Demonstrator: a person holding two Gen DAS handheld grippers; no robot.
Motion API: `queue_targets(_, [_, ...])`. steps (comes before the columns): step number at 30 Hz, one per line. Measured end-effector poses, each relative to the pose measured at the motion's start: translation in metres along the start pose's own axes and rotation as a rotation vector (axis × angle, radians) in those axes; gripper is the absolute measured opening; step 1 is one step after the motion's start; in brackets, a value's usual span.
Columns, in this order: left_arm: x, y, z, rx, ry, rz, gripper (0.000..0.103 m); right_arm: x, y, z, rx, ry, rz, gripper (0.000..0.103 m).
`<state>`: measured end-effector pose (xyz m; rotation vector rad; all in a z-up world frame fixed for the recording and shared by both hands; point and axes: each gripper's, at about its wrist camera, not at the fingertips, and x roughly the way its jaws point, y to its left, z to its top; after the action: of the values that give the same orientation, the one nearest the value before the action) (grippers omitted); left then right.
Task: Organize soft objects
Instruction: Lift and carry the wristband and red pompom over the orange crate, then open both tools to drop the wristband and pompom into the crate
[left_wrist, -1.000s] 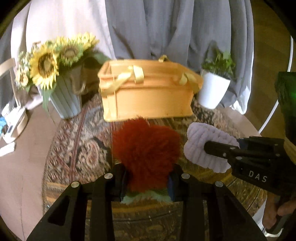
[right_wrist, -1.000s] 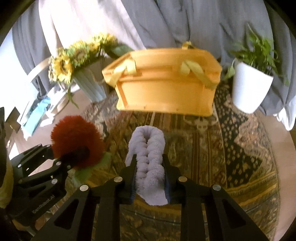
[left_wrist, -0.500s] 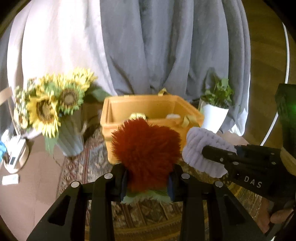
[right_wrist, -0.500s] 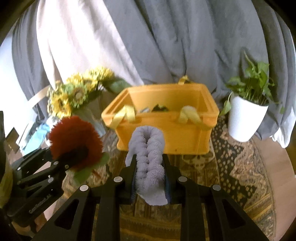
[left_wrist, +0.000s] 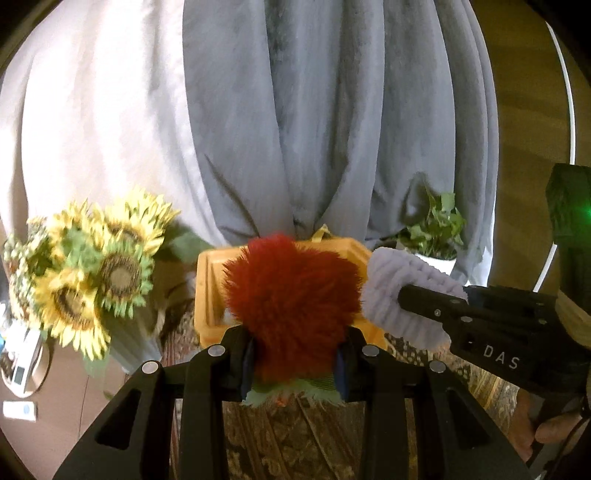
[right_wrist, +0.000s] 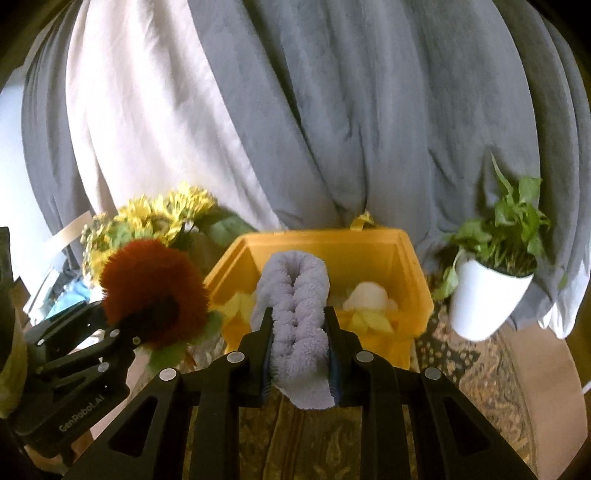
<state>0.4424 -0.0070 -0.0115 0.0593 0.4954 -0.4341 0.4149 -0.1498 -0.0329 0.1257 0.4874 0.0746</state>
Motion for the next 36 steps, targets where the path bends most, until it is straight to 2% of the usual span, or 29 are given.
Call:
queue_targets(8, [0.026, 0.005, 0.034, 0.029, -0.035, -0.004, 0.034, 0.025, -0.010, 0.036, -0.002, -0.044, -0.018, 0.025])
queue_targets(17, [0.073, 0.016, 0.066, 0.054, -0.005, -0.008, 0.034, 0.067, -0.024, 0.069, 0.005, -0.009, -0.021, 0.025])
queue_targets(25, [0.124, 0.027, 0.082, 0.044, 0.101, -0.035, 0.034, 0.117, -0.037, 0.076, 0.048, 0.095, -0.016, 0.025])
queue_targets(36, [0.185, 0.036, 0.073, 0.046, 0.279, -0.029, 0.034, 0.177, -0.062, 0.064, 0.110, 0.272, 0.023, 0.025])
